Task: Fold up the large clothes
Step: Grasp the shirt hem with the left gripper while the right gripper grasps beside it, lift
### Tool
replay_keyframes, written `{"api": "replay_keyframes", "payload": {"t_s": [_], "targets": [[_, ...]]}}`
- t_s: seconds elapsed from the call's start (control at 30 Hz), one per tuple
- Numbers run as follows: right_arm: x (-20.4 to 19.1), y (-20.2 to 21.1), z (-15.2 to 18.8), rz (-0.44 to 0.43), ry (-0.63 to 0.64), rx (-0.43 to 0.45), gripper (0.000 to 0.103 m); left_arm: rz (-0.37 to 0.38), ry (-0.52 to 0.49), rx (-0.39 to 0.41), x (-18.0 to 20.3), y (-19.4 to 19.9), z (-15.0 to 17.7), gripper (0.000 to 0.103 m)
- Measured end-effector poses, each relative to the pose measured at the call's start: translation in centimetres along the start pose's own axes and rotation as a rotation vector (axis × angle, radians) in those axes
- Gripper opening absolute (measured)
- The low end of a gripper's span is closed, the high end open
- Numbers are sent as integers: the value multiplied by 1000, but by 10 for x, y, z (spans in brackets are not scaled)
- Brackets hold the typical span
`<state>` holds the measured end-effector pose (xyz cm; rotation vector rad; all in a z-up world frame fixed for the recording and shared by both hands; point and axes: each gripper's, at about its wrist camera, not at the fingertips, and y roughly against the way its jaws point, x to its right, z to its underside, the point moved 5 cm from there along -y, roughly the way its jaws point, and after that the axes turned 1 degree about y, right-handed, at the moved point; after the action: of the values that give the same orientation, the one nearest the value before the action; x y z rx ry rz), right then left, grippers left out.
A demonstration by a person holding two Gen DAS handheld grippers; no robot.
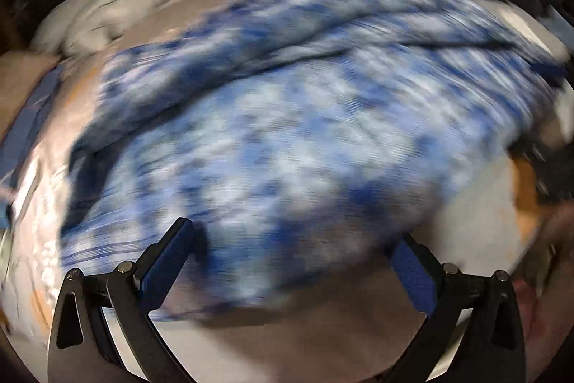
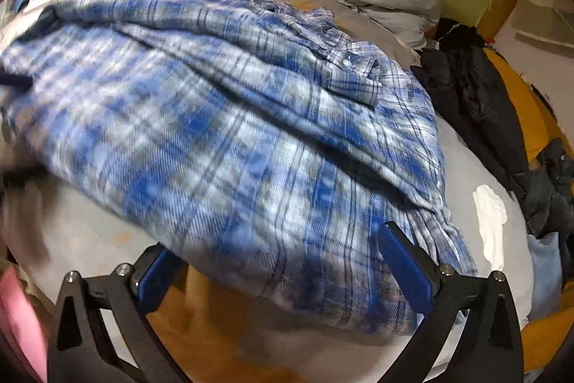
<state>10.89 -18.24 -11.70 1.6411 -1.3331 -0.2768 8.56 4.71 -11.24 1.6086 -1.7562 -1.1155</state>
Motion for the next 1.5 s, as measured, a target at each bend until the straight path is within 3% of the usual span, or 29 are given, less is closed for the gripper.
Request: {"api": "replay_keyframes", "payload": {"t_s": [0.1,0.17,0.23,0.3,0.4,0.47,0.5,0.6,0.77,0.93,1.07,1.23,1.5], "targets": [[10,5,8,44,-32,3,103,-89,101,14,-32,0,-3,100],[25,5,5,97,-58,13,103,-130,161,29,-51,1,-5,88],[42,9,2,157,-99,34,103,-148,215,46,-67,6,-7,66],[60,16,0,156,-171,57,101,-151,268,75,-82,12,-7,58],[72,24,-4,120,-232,88,70,-206,316,125,-96,24,-12,42],[74,28,-6,110,-239,109,28,-218,345,161,-104,32,-13,29],[75,29,-8,94,-247,121,20,-220,360,180,-107,37,-13,16],[78,41,-11,88,-283,169,8,-228,381,253,-113,54,-17,9],[85,86,-24,134,-322,357,6,-305,341,446,-110,99,-29,8],[104,120,-25,94,-409,451,6,-266,365,511,-111,133,-31,8],[101,129,-24,116,-362,440,6,-275,336,453,-104,130,-29,9],[107,102,-43,73,-349,340,6,-203,359,335,-113,104,-53,9],[133,36,-118,46,-293,300,6,-244,312,182,-142,31,-122,11]]}}
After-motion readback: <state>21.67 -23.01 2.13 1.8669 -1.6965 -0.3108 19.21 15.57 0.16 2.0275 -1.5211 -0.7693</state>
